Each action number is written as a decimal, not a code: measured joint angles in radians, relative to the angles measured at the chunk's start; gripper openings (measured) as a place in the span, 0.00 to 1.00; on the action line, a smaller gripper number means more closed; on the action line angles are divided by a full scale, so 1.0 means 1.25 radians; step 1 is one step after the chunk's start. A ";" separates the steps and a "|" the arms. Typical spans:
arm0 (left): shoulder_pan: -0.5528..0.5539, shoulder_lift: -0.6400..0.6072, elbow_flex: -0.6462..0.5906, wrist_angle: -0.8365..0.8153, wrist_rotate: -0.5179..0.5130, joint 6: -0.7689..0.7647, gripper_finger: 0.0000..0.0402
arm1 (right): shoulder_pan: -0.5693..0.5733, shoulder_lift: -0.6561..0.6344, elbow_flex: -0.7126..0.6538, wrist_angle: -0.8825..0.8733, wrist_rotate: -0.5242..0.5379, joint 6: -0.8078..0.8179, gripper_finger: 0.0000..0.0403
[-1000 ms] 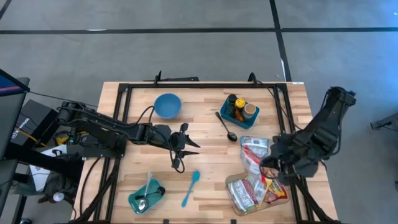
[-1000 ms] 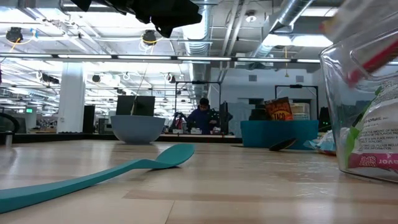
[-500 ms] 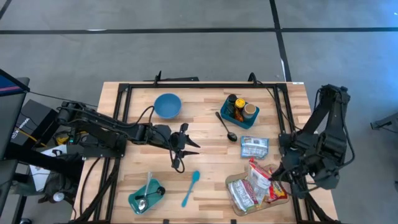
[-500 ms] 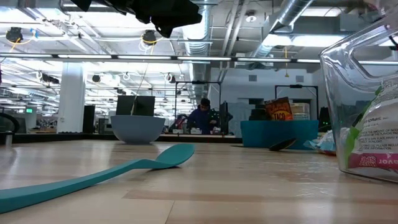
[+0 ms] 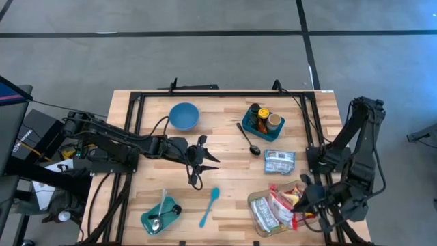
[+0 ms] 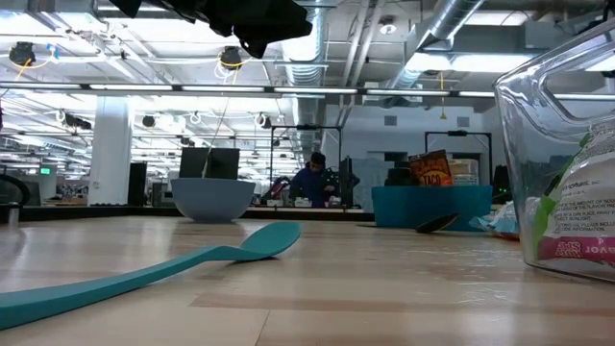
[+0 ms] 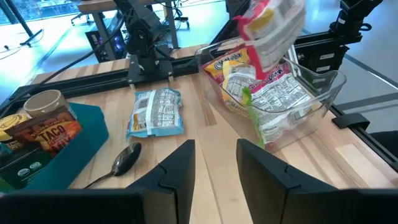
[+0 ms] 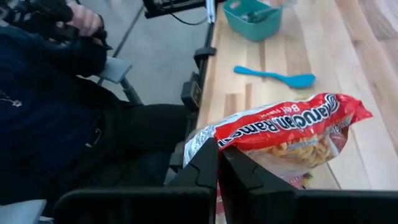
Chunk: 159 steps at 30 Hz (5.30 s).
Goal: Pick & Place Food Item
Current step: Put the red noodle pack into the transparent bin, then put the black spoon into the green bin
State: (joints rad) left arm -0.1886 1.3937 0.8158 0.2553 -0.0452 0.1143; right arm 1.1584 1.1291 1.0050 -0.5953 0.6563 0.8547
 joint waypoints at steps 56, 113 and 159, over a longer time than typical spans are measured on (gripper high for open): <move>0.000 0.000 0.000 0.000 0.000 0.000 0.28 | -0.144 0.144 -0.027 0.112 -0.135 -0.010 0.00; 0.000 0.000 0.000 0.000 0.000 0.000 0.28 | -0.115 0.133 -0.026 -0.022 -0.298 0.399 0.16; 0.000 0.000 0.000 -0.001 0.000 0.000 0.28 | -0.078 0.186 -0.026 -0.012 -0.380 0.487 0.16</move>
State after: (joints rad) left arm -0.1883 1.3941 0.8154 0.2546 -0.0448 0.1143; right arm 1.0609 1.3621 0.9722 -0.6100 0.1811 1.4638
